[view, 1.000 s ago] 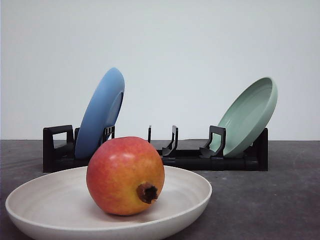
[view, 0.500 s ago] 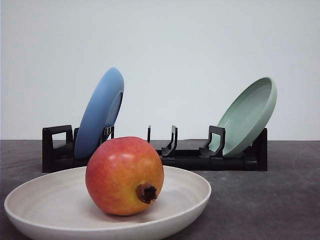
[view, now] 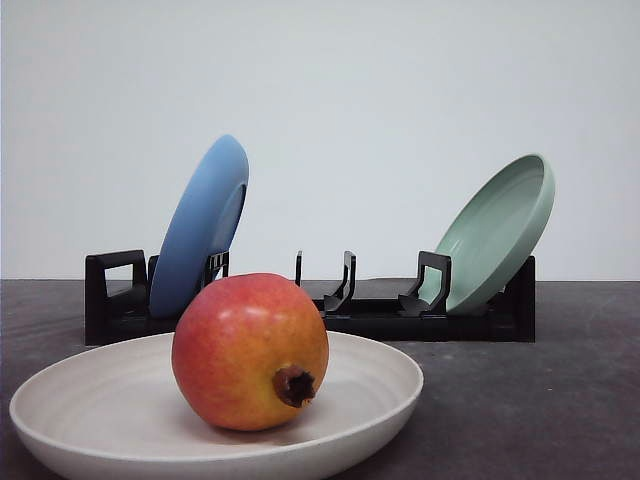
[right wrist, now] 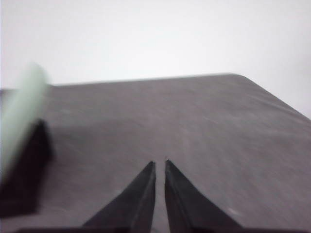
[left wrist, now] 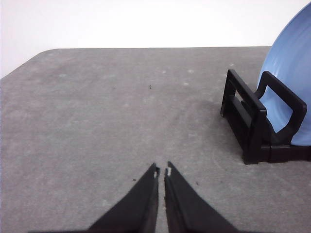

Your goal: Place pomegranate in white plate

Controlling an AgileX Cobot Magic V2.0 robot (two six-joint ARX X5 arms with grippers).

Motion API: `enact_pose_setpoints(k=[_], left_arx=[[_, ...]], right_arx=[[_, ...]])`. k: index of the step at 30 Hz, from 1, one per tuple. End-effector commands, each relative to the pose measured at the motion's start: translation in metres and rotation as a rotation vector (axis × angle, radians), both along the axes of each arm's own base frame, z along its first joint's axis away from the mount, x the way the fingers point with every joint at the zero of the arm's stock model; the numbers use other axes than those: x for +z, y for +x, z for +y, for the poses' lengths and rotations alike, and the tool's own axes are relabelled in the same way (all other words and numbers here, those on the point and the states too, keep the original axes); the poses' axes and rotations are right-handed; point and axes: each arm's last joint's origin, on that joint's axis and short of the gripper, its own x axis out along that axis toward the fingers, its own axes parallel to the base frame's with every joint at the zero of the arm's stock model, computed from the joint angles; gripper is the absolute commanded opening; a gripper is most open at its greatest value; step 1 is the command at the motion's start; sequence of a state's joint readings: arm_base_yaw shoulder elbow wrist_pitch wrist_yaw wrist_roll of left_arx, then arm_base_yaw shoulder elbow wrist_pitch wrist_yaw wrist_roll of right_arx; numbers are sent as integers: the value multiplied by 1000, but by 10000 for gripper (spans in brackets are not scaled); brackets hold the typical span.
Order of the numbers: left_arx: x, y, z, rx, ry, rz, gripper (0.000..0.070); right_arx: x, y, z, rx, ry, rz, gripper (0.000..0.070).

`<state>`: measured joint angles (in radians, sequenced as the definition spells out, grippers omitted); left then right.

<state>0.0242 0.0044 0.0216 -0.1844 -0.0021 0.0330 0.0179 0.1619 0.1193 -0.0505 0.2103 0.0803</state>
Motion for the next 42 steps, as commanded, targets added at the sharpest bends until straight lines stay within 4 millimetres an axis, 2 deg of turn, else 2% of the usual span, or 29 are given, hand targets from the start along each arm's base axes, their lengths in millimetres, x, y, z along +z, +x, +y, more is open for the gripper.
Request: enact_pose_setpoints(k=[1, 6, 11, 18, 42], left_arx=[[-4, 0, 0, 3, -4, 13, 0], [-4, 0, 0, 3, -4, 13, 0], [-4, 0, 0, 3, -4, 13, 0], [-4, 0, 0, 3, -4, 13, 0], [-4, 0, 0, 3, -4, 13, 0]], right_arx=[[-5, -1, -3, -29, -18, -20, 32], [-27, -4, -6, -46, -10, -9, 32], [-36, -7, -3, 32, -29, 77, 32], [-37, -7, 0, 169, -77, 91, 32], [-35, -6, 0, 167, -79, 69, 32]])
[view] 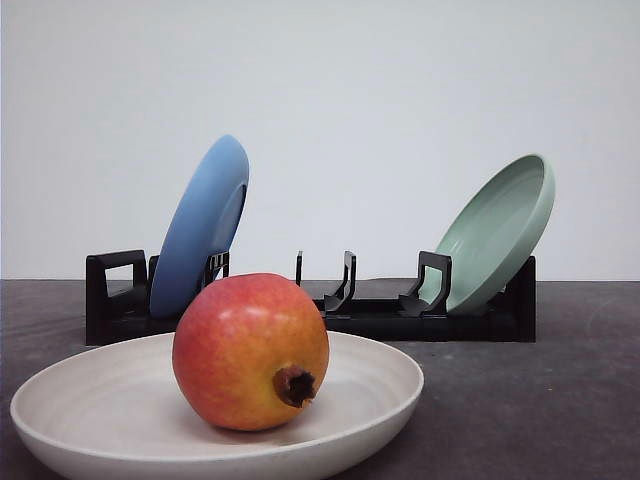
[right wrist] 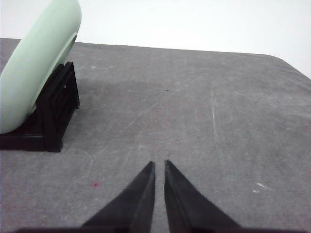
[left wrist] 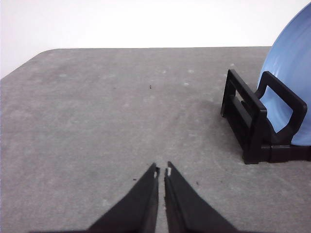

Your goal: Place pomegranate in white plate

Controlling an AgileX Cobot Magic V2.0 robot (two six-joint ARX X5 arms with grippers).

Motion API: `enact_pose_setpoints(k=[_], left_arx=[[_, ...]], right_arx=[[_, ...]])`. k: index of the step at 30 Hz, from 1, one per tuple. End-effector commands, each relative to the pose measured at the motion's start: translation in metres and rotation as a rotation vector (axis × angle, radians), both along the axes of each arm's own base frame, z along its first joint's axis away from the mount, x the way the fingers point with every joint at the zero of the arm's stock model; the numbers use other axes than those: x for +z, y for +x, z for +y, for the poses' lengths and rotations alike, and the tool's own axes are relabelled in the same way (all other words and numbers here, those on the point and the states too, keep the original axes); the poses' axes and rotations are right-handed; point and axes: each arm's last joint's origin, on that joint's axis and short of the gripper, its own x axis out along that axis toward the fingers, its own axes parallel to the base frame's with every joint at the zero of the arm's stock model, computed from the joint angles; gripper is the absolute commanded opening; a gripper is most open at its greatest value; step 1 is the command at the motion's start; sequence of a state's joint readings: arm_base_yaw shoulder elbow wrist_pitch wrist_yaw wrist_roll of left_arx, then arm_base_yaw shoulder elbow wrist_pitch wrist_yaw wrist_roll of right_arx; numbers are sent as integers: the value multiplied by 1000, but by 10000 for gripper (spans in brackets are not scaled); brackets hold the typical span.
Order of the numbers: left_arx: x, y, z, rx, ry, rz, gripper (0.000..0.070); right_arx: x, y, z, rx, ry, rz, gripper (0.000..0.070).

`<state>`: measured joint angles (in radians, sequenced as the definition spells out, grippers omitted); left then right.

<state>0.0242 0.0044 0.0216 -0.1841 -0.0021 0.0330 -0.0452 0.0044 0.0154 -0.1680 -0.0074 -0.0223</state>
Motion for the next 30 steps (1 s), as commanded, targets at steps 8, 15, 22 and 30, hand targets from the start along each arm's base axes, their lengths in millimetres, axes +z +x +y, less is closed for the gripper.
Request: enact_pose_setpoints(k=[8, 15, 22, 30], left_arx=[[-4, 0, 0, 3, -4, 13, 0], [-4, 0, 0, 3, -4, 13, 0], [-4, 0, 0, 3, -4, 13, 0], [-4, 0, 0, 3, -4, 13, 0]], right_arx=[[0, 0, 0, 1, -5, -7, 32], [0, 0, 0, -2, -5, -7, 32], [0, 0, 0, -2, -6, -7, 32], [0, 0, 0, -2, -6, -7, 32]])
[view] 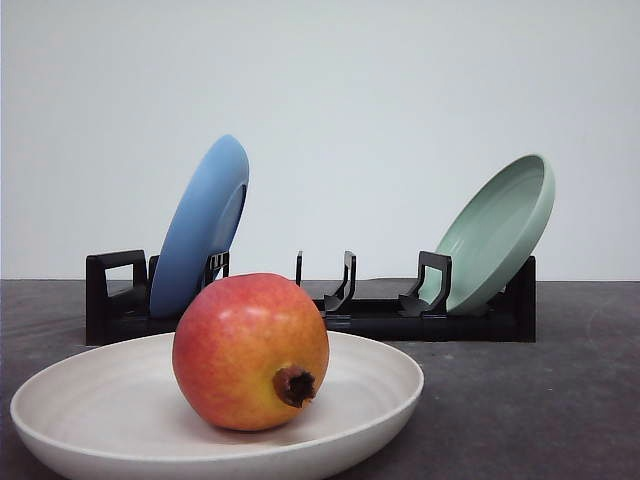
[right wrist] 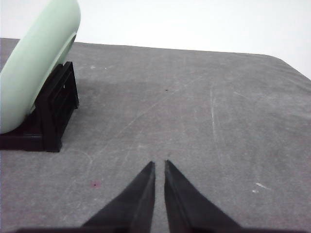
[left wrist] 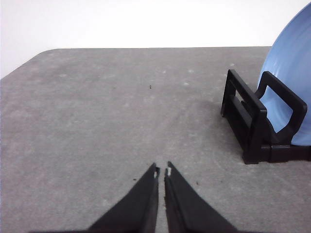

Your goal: Place pomegranate in white plate

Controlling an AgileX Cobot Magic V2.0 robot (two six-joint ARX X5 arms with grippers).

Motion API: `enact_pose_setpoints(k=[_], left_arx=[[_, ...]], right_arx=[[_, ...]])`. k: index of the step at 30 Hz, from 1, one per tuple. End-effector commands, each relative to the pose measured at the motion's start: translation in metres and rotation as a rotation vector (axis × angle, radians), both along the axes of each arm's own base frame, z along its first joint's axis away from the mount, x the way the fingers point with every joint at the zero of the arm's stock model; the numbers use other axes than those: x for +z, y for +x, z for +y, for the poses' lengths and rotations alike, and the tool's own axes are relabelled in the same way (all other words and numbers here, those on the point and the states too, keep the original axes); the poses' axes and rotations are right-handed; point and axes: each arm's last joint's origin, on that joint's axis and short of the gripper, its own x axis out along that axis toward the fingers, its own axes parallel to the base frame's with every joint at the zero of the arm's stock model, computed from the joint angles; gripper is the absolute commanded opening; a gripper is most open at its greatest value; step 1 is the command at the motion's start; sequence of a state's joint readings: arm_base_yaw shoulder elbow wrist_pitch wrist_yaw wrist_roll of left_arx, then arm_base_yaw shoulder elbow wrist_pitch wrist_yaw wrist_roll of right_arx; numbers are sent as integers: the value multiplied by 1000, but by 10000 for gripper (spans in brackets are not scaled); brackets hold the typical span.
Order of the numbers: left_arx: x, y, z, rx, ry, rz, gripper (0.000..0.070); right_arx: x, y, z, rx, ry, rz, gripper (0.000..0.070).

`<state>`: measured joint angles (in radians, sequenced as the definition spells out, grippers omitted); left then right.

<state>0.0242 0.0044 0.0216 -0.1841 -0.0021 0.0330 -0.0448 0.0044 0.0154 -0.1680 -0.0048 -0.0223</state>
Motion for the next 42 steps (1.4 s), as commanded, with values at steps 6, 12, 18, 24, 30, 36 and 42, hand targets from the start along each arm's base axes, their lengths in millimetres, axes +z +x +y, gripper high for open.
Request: enact_pose_setpoints(k=[6, 12, 18, 24, 30, 36, 42], left_arx=[[-4, 0, 0, 3, -4, 14, 0], [-4, 0, 0, 3, -4, 13, 0], [-4, 0, 0, 3, -4, 13, 0], [-4, 0, 0, 3, -4, 14, 0], [-4, 0, 0, 3, -4, 13, 0], [-4, 0, 0, 3, -4, 13, 0], [-4, 0, 0, 3, -4, 13, 0]], right_arx=[[0, 0, 0, 0, -5, -7, 32], [0, 0, 0, 0, -5, -7, 32], [0, 0, 0, 0, -5, -7, 32], [0, 0, 0, 0, -5, -7, 32], [0, 0, 0, 0, -5, -7, 32], [0, 0, 0, 0, -5, -7, 32], [0, 0, 0, 0, -5, -7, 32]])
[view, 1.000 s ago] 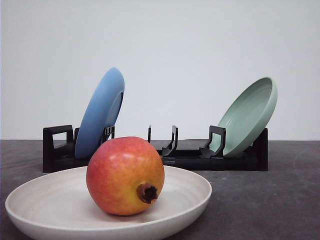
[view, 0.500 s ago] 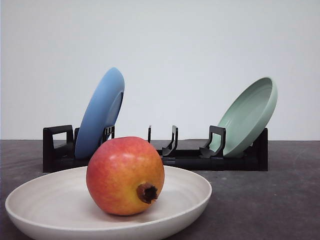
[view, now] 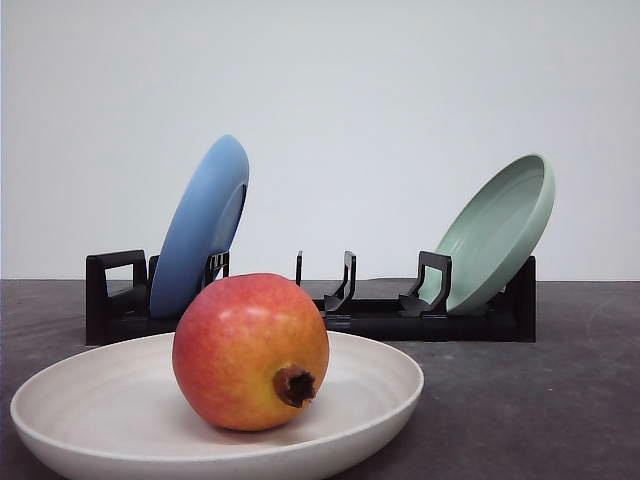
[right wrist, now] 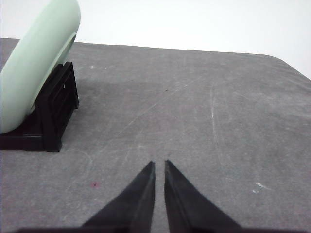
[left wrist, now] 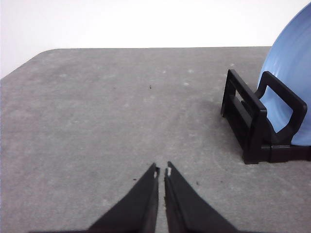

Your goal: Place pomegranate in white plate

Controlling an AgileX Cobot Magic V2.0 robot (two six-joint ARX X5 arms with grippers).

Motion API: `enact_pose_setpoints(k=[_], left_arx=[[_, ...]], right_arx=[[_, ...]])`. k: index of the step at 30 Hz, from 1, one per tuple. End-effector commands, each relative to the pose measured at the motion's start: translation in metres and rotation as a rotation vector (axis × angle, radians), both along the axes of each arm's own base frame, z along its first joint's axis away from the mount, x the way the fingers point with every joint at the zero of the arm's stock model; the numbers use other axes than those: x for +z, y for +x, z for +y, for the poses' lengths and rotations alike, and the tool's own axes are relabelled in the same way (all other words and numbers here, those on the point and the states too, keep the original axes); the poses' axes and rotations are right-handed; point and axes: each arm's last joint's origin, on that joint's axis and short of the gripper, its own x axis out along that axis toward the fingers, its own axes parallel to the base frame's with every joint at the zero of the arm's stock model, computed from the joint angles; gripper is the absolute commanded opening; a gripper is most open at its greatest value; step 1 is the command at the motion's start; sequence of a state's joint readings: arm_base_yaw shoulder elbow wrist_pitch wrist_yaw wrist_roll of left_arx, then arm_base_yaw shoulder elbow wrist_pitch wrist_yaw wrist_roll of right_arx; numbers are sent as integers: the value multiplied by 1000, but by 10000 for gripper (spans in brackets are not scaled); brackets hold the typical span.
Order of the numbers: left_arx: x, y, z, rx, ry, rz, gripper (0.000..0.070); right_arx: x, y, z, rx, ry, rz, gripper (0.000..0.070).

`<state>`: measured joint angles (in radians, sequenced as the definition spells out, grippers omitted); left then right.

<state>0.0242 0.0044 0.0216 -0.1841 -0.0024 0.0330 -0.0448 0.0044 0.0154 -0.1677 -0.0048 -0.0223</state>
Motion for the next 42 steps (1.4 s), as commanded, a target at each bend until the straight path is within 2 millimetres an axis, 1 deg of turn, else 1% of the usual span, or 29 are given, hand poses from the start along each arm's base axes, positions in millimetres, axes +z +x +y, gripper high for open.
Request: enact_pose_setpoints(k=[1, 42], left_arx=[[-4, 0, 0, 3, -4, 13, 0], [-4, 0, 0, 3, -4, 13, 0]], right_arx=[[0, 0, 0, 0, -5, -6, 32], [0, 0, 0, 0, -5, -6, 32]])
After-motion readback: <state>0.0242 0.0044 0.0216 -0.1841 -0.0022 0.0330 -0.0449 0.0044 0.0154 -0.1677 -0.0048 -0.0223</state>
